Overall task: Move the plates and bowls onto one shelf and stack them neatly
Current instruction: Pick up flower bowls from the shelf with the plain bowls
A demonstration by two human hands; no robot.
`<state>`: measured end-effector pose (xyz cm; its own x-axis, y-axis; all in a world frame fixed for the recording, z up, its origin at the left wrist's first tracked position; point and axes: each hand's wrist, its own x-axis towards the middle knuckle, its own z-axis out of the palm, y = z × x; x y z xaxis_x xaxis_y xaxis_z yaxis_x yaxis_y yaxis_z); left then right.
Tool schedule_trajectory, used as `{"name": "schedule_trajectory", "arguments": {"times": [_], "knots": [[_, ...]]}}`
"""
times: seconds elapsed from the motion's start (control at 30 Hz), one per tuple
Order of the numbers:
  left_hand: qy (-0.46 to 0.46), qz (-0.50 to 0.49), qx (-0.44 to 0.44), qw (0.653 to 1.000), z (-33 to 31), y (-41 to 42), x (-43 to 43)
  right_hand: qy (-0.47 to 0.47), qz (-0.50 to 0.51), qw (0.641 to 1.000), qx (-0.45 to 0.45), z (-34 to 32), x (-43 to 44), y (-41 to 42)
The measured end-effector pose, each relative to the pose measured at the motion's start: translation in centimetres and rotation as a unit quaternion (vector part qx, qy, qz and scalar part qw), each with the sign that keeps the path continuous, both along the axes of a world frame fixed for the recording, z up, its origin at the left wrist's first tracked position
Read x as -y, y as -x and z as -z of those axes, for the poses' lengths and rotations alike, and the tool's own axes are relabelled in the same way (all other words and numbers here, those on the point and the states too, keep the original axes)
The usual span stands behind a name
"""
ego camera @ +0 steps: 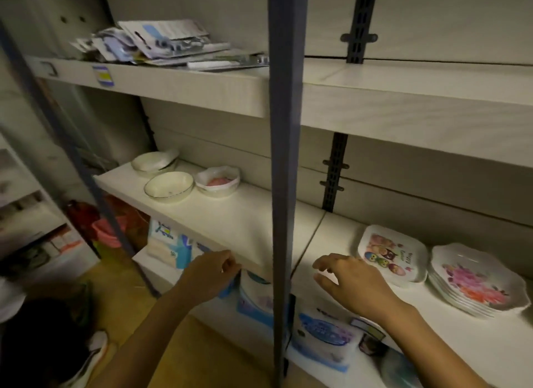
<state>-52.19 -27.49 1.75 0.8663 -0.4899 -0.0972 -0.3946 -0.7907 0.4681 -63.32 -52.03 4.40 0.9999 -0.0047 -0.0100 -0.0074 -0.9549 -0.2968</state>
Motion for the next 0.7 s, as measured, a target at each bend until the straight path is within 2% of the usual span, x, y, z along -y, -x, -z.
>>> {"name": "schedule_trajectory", "arguments": {"times": [0.4, 0.6, 0.7], "knots": [[-0.011, -0.015, 0.009, 1.000, -0.6, -7.5, -14.0, -0.015, 0.019, 1.000, -0.004, 0.5, -14.0, -9.5], [-0.017, -0.008, 0.013, 1.000, -0.9, -10.4, -16.4, -0.001, 0.028, 1.000, -0.006, 0.6, -15.9, -13.0], [-0.003, -0.018, 0.008, 1.000, -0.3, -15.8, -18.6, 0.008, 0.040, 0.999, -0.008, 1.2, -17.7, -18.3]]}}
